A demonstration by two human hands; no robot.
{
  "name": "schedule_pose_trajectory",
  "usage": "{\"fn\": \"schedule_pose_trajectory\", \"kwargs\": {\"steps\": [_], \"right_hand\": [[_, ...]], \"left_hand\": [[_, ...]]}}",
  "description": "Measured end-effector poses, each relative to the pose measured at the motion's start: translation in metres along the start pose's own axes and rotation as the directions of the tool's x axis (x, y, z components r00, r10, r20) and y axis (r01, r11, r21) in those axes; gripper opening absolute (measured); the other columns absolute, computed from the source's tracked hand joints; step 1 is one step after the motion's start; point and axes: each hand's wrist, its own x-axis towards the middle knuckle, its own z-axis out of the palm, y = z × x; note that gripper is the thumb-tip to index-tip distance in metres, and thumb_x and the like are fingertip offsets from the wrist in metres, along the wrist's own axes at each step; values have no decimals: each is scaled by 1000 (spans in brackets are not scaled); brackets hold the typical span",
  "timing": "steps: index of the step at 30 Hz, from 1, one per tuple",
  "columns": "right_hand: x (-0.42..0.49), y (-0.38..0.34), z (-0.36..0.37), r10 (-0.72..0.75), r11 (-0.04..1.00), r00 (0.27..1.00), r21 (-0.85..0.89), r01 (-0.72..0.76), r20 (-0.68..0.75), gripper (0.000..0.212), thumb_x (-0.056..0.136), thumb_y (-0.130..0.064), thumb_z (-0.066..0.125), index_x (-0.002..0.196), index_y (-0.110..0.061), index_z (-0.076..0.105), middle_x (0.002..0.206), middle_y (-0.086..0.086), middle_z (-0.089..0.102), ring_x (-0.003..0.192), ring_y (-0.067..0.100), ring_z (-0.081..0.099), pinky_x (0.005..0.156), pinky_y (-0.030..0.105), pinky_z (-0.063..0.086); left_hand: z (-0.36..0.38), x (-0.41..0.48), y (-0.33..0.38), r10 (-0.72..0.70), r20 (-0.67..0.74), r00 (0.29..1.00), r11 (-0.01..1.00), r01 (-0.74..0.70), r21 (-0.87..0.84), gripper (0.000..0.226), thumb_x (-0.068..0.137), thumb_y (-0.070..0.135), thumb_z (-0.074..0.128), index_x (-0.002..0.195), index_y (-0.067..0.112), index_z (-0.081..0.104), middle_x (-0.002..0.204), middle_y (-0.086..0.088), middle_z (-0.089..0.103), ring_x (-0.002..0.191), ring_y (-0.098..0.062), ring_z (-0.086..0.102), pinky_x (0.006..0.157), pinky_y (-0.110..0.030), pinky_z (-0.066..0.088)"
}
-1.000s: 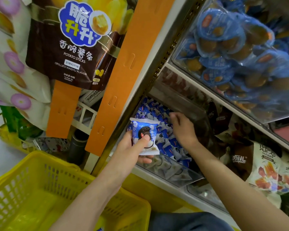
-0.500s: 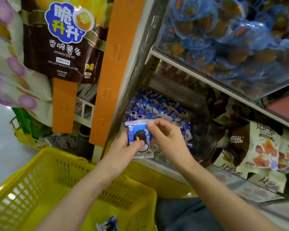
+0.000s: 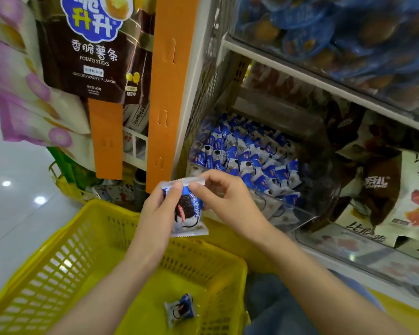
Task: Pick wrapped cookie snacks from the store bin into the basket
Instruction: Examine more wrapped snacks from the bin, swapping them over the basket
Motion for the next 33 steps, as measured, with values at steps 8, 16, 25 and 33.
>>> {"fn": "schedule_pose_trajectory", "kwargs": {"steps": [8, 16, 25, 33], "right_hand": [[-10, 7, 4, -309, 829, 950, -476, 292, 45, 12, 89, -23, 60, 89, -13, 66, 84, -4, 59, 75, 6, 53, 66, 27, 47], [-19, 9, -3, 88, 993, 975, 99, -69, -205, 4, 92, -15, 54, 91, -12, 56, 87, 11, 68, 75, 19, 69, 65, 39, 58], [-29, 13, 7, 156, 986, 968, -97, -139, 195, 42, 83, -18, 68, 121, -15, 50, 116, 1, 62, 105, 12, 60, 93, 36, 49], [-30, 15, 17, 139, 987, 967, 45, -152, 212, 23, 89, -22, 59, 111, -17, 52, 109, 1, 65, 97, 9, 64, 85, 32, 54]], "left_hand": [[-9, 5, -14, -146, 35, 989, 988, 147, -44, 17, 84, 37, 58, 81, 30, 73, 91, -7, 74, 86, -17, 71, 79, -37, 52], [-16, -2, -6, -101, 128, 987, 994, 95, 56, 56, 58, 35, 83, 106, 19, 61, 95, 0, 73, 86, -15, 70, 71, -30, 52], [-31, -6, 1, 183, 33, 983, 929, -184, 321, 15, 80, 15, 69, 83, 30, 69, 84, 8, 73, 76, -5, 66, 67, -20, 52], [-29, -10, 2, 184, 8, 983, 936, -178, 302, 20, 93, 15, 52, 75, 16, 61, 66, 1, 67, 61, -6, 60, 56, -19, 50]]}}
